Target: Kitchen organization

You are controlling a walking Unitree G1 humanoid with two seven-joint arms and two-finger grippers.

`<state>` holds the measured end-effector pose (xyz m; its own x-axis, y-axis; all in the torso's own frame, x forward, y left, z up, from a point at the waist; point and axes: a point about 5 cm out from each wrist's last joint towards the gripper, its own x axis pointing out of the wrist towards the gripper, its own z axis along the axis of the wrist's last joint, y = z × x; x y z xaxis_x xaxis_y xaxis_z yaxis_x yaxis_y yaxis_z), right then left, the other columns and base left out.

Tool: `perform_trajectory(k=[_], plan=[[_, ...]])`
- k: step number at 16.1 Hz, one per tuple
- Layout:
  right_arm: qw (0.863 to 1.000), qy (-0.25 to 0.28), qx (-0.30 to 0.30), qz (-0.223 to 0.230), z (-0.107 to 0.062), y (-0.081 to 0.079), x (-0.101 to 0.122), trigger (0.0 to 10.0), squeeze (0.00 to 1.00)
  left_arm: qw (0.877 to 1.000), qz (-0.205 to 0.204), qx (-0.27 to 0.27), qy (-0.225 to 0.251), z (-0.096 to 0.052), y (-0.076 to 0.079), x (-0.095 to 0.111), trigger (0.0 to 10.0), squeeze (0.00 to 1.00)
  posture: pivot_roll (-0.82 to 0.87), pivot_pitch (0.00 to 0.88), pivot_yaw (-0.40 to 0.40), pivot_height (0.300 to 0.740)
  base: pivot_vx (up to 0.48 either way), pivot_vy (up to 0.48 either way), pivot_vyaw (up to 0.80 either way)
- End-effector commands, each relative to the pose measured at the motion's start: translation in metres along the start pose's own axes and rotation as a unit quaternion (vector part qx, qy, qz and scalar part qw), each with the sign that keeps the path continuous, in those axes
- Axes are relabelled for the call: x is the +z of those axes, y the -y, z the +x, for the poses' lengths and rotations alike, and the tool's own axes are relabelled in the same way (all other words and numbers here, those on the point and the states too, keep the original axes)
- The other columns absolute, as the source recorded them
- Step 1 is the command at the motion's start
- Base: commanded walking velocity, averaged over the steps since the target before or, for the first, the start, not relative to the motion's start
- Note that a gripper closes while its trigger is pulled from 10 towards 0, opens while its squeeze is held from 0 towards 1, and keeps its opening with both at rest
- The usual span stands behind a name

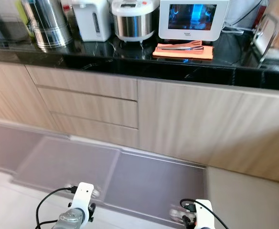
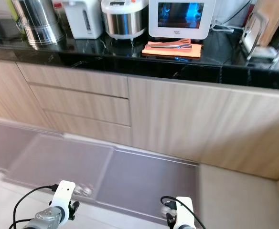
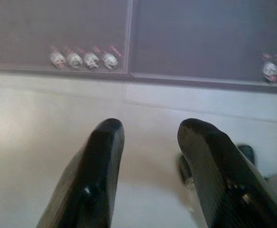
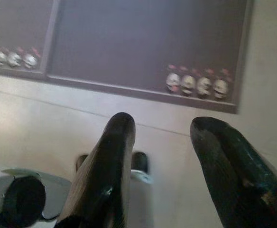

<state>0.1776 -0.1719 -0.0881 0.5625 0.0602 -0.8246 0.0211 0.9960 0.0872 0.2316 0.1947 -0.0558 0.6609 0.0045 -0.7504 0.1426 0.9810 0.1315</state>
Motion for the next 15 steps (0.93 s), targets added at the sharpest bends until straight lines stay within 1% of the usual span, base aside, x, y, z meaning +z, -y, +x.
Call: perform_trajectory(k=[1, 3, 4, 6, 7, 10, 12, 14, 15], plan=[[1.0, 0.001, 0.004, -0.007, 0.0, -0.003, 0.001, 10.0, 0.0, 1.0, -0.008, 0.003, -0.009, -0.001, 0.0, -0.005, 10.0, 0.0, -0.06, 0.0, -0.015, 0.74, 0.0, -0.315, 0.0], [1.0, 0.004, 0.0, -0.014, 0.0, 0.002, 0.004, 10.0, 0.0, 1.0, -0.016, 0.002, -0.007, 0.0, 0.004, -0.005, 10.0, 0.0, -0.07, 0.0, -0.028, 0.74, 0.0, -0.293, 0.0], [1.0, 0.004, -0.003, -0.018, -0.001, 0.009, 0.003, 10.0, 0.0, 1.0, -0.019, -0.002, -0.009, 0.0, 0.007, -0.006, 10.0, 0.0, -0.06, 0.0, -0.036, 0.74, 0.0, -0.247, 0.0], [1.0, 0.006, -0.012, -0.015, -0.007, 0.028, -0.005, 10.0, 0.0, 1.0, -0.023, -0.002, -0.013, 0.0, 0.01, -0.008, 10.0, 0.0, -0.06, 0.0, -0.041, 0.74, 0.0, 0.0, 0.0], [1.0, 0.007, -0.013, -0.014, -0.009, 0.032, -0.007, 10.0, 0.0, 1.0, -0.024, -0.002, -0.015, 0.0, 0.011, -0.009, 10.0, 0.0, -0.06, 0.0, -0.041, 0.74, 0.0, 0.0, 0.0], [1.0, 0.011, -0.008, -0.012, -0.009, 0.031, -0.008, 10.0, 0.0, 1.0, -0.023, -0.001, -0.016, -0.001, 0.009, -0.011, 10.0, 0.0, -0.06, 0.0, -0.037, 0.74, 0.0, 0.0, 0.0], [1.0, 0.018, -0.003, -0.007, -0.008, 0.027, -0.006, 10.0, 0.0, 1.0, -0.024, 0.001, -0.015, -0.001, 0.007, -0.01, 10.0, 0.0, -0.05, 0.0, -0.034, 0.74, 0.0, 0.0, 0.0], [1.0, 0.012, -0.006, -0.006, -0.008, 0.026, -0.008, 10.0, 0.0, 1.0, -0.023, 0.001, -0.014, -0.001, 0.006, -0.009, 10.0, 0.0, -0.06, 0.0, -0.026, 0.74, 0.0, 0.0, 0.0], [1.0, 0.007, -0.005, 0.001, -0.008, 0.025, -0.011, 10.0, 0.0, 1.0, -0.022, 0.0, -0.015, -0.001, 0.006, -0.01, 10.0, 0.0, -0.06, 0.0, -0.021, 0.74, 0.0, 0.0, -0.8]])
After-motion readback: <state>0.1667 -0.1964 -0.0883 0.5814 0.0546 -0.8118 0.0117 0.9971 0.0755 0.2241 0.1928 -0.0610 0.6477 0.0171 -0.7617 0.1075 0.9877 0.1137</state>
